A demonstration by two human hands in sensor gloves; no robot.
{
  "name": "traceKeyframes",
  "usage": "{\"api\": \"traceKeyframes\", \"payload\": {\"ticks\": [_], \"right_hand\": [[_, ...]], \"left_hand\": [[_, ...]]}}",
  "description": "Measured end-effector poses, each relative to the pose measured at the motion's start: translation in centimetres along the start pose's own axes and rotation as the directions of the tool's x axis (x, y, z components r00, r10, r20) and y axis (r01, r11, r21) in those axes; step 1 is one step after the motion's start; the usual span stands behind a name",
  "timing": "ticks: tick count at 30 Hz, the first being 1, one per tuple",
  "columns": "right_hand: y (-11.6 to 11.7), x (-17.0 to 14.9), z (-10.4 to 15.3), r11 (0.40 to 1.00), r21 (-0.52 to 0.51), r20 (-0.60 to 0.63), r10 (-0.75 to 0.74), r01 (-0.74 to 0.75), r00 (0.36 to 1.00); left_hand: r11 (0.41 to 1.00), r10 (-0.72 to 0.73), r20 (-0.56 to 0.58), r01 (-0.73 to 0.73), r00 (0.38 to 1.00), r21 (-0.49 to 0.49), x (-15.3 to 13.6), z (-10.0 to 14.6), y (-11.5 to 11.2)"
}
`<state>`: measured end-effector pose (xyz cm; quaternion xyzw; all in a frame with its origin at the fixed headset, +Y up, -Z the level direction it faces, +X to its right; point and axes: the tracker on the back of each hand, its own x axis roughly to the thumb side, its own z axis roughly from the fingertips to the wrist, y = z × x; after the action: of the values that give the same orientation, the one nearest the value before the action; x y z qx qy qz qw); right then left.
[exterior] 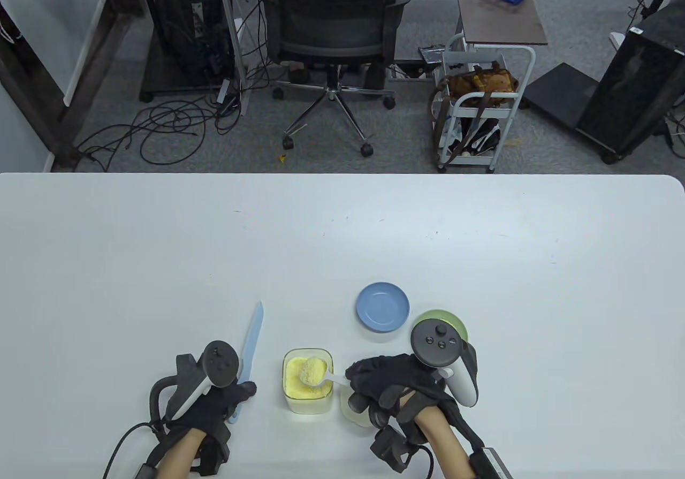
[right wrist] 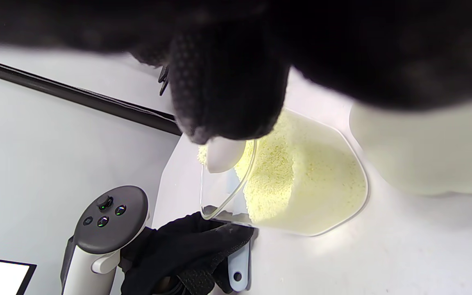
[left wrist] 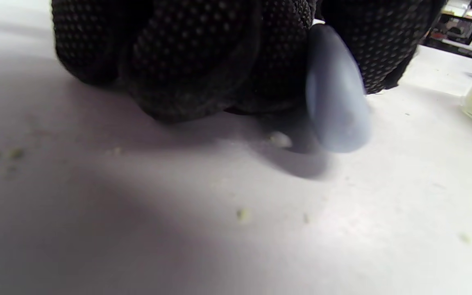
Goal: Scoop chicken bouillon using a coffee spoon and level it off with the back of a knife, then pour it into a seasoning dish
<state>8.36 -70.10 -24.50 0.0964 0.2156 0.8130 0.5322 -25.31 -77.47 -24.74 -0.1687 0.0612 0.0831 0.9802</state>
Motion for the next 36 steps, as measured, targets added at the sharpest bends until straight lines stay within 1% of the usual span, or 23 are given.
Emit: {"api": "traceKeyframes", "payload": {"ticks": [2,5,8,10,11,13,14,16,17,18,20,24,26,33,36], "right_hand": [[0.1,0.0,0.0,1.000,0.003,-0.001,0.003,-0.003,1.000],[0.2,0.2,0.1,1.000,-0.002,0.003,0.010,-0.010,1.000],[0.1,0.4,0.2,1.000,-0.010,0.005,0.015,-0.015,1.000],[0.1,0.4,0.2,1.000,-0.014,0.004,0.013,-0.013,1.000],[0.1,0.4,0.2,1.000,-0.015,0.004,0.012,-0.012,1.000],[0.2,0.4,0.1,1.000,-0.015,0.003,0.012,-0.012,1.000],[0.3,0.5,0.1,1.000,-0.017,0.004,0.015,-0.015,1.000],[0.5,0.6,0.1,1.000,-0.020,0.010,0.017,-0.016,1.000],[0.6,0.6,0.1,1.000,-0.019,0.013,0.016,-0.015,1.000],[0.7,0.7,0.1,1.000,-0.015,0.017,0.015,-0.014,1.000],[0.8,0.8,0.2,1.000,-0.008,0.023,0.018,-0.018,1.000],[0.9,1.0,0.3,0.999,-0.012,0.028,0.030,-0.029,0.999],[0.8,1.0,0.4,1.000,-0.011,0.030,0.025,-0.025,0.999],[0.4,0.7,0.7,1.000,-0.015,0.029,0.003,-0.002,1.000],[0.3,0.6,0.8,1.000,-0.014,0.031,-0.007,0.008,1.000]], "left_hand": [[1.000,0.009,0.013,-0.009,1.000,0.010,0.0,0.1,0.1],[0.997,0.072,0.052,-0.074,0.996,0.034,0.1,0.8,1.2],[0.975,0.193,0.158,-0.207,0.968,0.077,0.4,2.6,3.2],[0.955,0.264,0.227,-0.287,0.937,0.072,0.6,3.8,4.4],[0.942,0.309,0.264,-0.332,0.914,0.048,0.8,4.4,4.9],[0.914,0.395,0.344,-0.403,0.852,-0.051,1.2,5.1,5.3],[0.893,0.446,0.383,-0.433,0.809,-0.123,1.6,5.3,5.2],[0.871,0.492,0.427,-0.429,0.759,-0.241,2.6,5.5,4.7],[0.869,0.494,0.435,-0.418,0.753,-0.264,2.9,5.6,4.5],[0.872,0.488,0.448,-0.396,0.749,-0.288,3.4,5.7,4.2],[0.879,0.472,0.455,-0.367,0.755,-0.304,4.1,5.8,3.8],[0.911,0.407,0.441,-0.324,0.800,-0.254,4.2,5.8,3.6],[0.916,0.397,0.427,-0.317,0.812,-0.247,3.9,5.6,3.8],[0.882,0.457,0.367,-0.362,0.810,-0.301,2.5,4.4,3.8],[0.877,0.470,0.362,-0.379,0.805,-0.295,2.3,4.4,4.0]]}}
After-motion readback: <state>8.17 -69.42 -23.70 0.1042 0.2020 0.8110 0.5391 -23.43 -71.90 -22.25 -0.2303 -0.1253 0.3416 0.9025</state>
